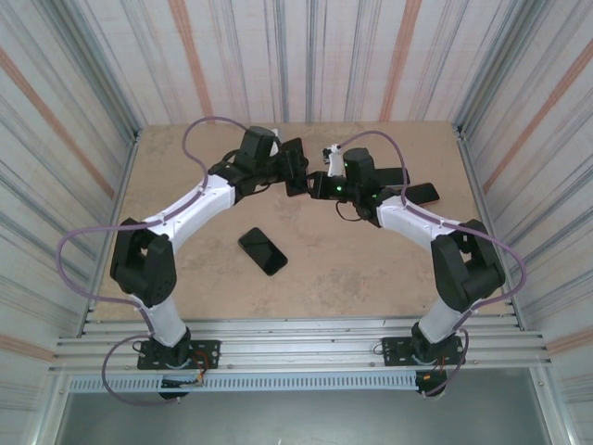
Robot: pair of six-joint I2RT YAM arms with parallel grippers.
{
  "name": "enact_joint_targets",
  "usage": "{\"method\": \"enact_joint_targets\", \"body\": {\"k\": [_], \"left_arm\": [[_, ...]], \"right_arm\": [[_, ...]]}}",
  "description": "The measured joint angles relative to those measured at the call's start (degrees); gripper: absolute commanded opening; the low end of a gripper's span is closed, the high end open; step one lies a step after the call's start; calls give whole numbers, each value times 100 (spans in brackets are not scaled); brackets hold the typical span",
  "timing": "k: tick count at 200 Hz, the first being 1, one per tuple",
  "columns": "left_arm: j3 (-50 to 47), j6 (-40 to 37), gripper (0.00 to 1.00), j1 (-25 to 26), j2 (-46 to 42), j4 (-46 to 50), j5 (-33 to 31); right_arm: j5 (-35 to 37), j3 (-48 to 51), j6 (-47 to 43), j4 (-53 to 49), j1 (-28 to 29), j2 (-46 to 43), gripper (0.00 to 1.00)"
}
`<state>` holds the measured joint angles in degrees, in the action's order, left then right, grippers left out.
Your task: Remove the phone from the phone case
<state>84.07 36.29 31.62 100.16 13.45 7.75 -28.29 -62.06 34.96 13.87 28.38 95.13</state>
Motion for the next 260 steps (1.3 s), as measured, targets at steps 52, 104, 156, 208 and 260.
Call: {"method": "enact_joint_targets", "body": {"k": [52,104,156,208,260], "left_arm": [[11,20,99,-98,-72,-155,452],[223,160,95,-566,-61,-273,1132],[1043,682,81,-793,271,-625,2199],[1445,1255,72,-800,673,-769,3036],[1447,1635,52,-800,680,-1021,3578]], "right_arm": [[-136,48,227,-52,-190,-79,0],[-649,461,1016,332,-621,-522,0],[-1224,721,2293,1366,-752,-706,0],[-1445,739,3228,2098,-785,-767,0],[-1694,739,3679,2437,-876,-826,0]]}}
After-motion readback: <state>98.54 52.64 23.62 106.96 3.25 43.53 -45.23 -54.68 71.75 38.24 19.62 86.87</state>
